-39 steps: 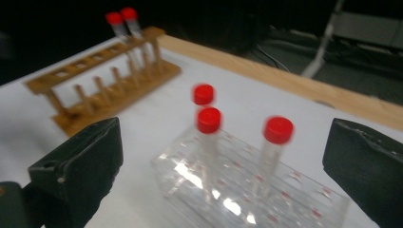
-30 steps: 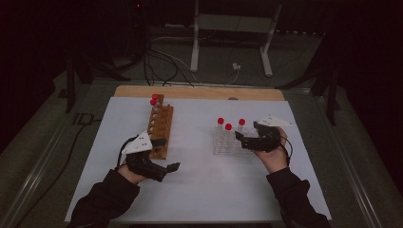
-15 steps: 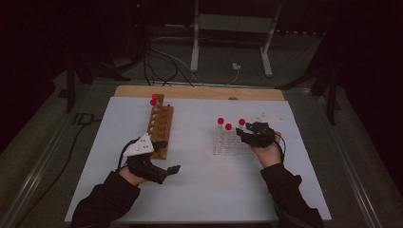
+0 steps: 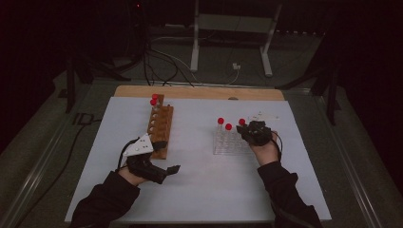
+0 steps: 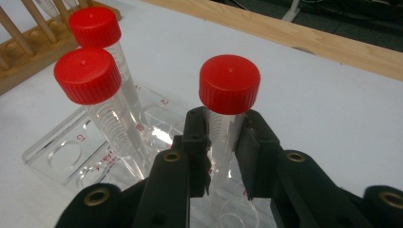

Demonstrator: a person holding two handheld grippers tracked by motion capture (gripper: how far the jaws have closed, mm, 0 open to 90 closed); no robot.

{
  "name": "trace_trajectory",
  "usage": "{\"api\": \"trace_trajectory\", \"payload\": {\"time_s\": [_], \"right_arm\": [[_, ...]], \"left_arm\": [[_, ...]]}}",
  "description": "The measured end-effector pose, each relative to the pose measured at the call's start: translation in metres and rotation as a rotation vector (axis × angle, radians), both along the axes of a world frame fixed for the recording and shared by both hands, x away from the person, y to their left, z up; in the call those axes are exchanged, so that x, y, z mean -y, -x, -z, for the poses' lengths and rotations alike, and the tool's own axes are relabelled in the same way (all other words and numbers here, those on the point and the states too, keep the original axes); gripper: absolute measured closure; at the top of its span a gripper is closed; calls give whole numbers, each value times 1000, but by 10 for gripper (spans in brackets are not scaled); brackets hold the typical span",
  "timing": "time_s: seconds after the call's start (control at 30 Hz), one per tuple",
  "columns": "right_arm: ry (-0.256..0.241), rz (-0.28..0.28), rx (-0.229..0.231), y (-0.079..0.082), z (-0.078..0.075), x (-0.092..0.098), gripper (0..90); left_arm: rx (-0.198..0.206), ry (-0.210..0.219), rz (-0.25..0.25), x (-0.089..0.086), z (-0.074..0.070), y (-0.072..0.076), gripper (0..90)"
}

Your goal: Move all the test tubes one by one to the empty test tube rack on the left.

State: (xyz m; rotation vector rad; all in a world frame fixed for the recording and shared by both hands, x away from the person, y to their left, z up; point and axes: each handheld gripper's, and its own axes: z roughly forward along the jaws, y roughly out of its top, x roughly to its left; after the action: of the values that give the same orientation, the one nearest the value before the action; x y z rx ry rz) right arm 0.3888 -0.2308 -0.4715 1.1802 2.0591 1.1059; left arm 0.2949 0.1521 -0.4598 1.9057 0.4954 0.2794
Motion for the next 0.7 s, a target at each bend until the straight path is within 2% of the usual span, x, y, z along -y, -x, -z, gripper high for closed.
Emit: {"api": "trace_trajectory", "payload": {"time_s": [0.13, 0.53, 0.7], "right_arm": [[24, -5, 21, 3, -5, -1, 747], [16, -14, 67, 13, -32, 1, 748], [28, -22, 89, 21, -45, 3, 749]], "left_arm": [[-2, -2, 0, 0, 0, 0, 19], [1, 0, 9, 0, -2, 1, 20], [4, 0, 10, 0, -3, 1, 19]]}}
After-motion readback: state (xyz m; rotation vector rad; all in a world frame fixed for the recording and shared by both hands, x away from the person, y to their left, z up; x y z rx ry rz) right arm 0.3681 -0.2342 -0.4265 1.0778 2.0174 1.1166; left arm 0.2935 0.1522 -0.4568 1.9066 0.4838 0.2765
